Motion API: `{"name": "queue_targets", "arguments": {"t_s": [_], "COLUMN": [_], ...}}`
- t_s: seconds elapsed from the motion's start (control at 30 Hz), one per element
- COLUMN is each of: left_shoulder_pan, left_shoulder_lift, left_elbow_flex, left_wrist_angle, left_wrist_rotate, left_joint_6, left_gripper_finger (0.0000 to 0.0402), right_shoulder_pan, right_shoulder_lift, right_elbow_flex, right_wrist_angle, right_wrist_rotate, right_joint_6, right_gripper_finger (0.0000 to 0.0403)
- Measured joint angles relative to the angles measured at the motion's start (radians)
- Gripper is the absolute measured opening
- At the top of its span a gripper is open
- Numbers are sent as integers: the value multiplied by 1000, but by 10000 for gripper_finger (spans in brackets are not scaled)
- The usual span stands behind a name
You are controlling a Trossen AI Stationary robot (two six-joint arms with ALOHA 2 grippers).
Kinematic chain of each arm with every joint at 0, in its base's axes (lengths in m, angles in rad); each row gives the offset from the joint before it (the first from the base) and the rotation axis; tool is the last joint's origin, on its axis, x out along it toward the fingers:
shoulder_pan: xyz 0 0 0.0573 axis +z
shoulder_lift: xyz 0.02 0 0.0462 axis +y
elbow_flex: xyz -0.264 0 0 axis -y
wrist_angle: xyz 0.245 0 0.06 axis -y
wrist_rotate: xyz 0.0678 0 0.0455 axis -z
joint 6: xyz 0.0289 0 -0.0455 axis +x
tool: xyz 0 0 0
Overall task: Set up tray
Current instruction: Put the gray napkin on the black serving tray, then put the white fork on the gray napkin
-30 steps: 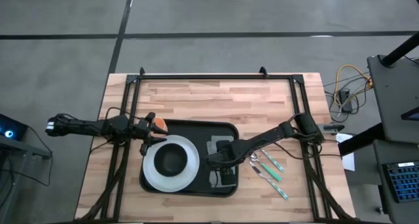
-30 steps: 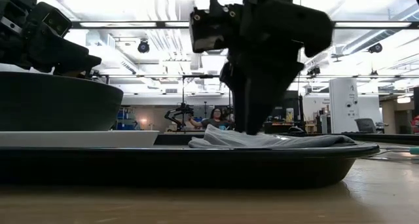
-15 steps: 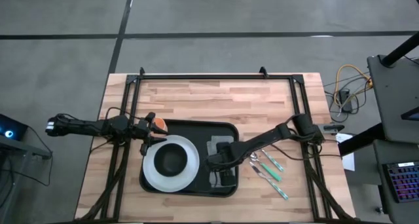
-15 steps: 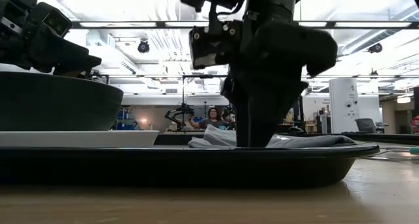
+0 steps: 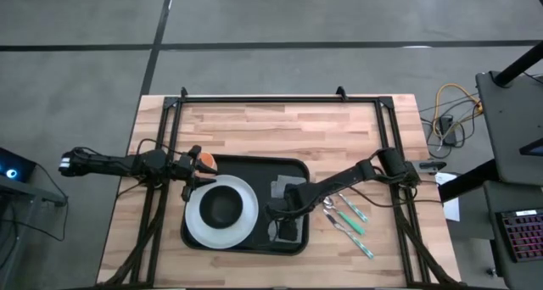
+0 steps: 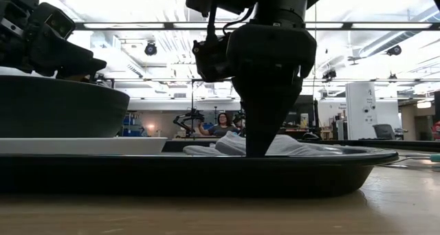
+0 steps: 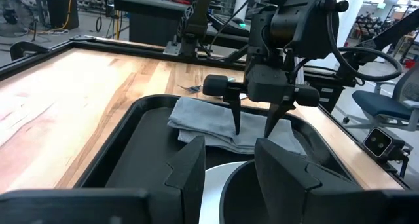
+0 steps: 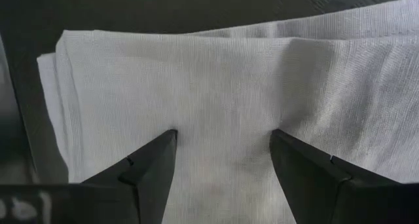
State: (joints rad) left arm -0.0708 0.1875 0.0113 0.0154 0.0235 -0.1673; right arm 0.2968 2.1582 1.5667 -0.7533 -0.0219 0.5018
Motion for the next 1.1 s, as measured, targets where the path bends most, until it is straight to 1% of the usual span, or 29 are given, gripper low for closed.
{"name": "queue_targets", "arguments": {"t_s": [0.33,0.47,0.7,0.8,0.9,1.0,1.1], "left_shoulder_pan": [0,0,0,0,0,0,0], "left_shoulder_lift": [0,0,1,1,1,0,0], "left_elbow_flex": [0,0,0,0,0,0,0], "left_wrist_angle": [0,0,0,0,0,0,0], "left_wrist_rotate": [0,0,0,0,0,0,0], "left_joint_6": [0,0,0,0,0,0,0], "left_gripper_finger": [115,115,115,115,115,115,115], "right_shoulder_pan": [1,1,-1,0,0,3,18], "right_shoulder_lift": [-7,-9,-34,-36,-37,-37,-37], "right_elbow_flex": [0,37,92,117,130,128,128], "right_wrist_angle": [0,-27,-49,-102,-179,-214,-232], "right_wrist_rotate": [-1,-3,38,48,48,47,45], "right_joint_6": [-28,-39,-32,4,87,182,234], "right_gripper_finger": [234,231,226,226,226,226,226]}}
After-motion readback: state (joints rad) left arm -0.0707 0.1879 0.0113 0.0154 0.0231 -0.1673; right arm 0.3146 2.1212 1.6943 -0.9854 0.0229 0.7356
